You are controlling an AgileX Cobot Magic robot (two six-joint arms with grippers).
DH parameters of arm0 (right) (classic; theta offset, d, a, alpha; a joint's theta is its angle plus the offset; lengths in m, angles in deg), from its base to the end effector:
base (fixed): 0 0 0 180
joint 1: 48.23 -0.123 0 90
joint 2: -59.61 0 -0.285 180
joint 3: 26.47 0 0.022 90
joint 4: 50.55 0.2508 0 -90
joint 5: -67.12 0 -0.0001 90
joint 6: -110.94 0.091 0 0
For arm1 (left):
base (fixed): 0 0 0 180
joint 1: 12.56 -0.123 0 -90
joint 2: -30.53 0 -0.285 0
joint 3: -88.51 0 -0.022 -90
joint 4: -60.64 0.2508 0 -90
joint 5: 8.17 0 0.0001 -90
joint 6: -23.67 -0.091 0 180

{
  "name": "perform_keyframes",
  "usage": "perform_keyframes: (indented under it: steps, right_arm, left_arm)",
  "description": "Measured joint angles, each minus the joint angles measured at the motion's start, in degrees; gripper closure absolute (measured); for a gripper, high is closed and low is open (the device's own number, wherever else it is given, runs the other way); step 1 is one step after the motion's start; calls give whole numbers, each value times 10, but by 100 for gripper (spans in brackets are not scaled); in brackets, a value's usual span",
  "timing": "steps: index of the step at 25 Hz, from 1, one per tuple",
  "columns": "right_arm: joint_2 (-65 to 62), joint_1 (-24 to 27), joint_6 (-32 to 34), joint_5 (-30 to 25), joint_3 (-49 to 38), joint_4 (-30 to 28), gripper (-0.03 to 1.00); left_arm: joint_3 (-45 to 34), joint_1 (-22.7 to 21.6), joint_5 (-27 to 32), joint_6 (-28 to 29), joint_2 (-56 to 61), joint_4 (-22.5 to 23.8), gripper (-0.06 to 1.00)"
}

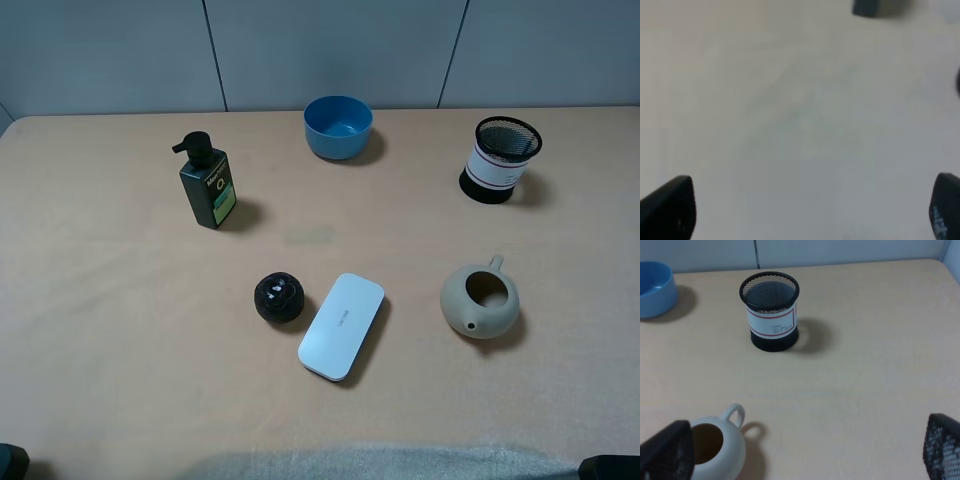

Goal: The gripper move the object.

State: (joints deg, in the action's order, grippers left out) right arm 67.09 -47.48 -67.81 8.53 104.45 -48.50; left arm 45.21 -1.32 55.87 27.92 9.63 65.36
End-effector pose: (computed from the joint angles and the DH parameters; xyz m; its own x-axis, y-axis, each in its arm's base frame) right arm -0.0031 0.0028 0.2779 -0.4249 0.0460 -0.9041 0.0026 0.9988 0.0496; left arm 0.0222 0.0025 0.2975 -0.6108 0.0827 -0.7874 0.1142 0.9933 0.0158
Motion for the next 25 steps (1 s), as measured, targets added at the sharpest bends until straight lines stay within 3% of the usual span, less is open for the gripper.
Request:
perform_keyframes:
  steps: [10, 25]
  right_arm:
    - [0, 0, 0, -1, 0, 0, 27]
    - [0, 0, 0, -1, 0, 0, 27]
  left_arm:
    - [-58, -87, -28, -42, 117, -17, 0]
    - [-60, -94, -30, -61, 134, -30, 0]
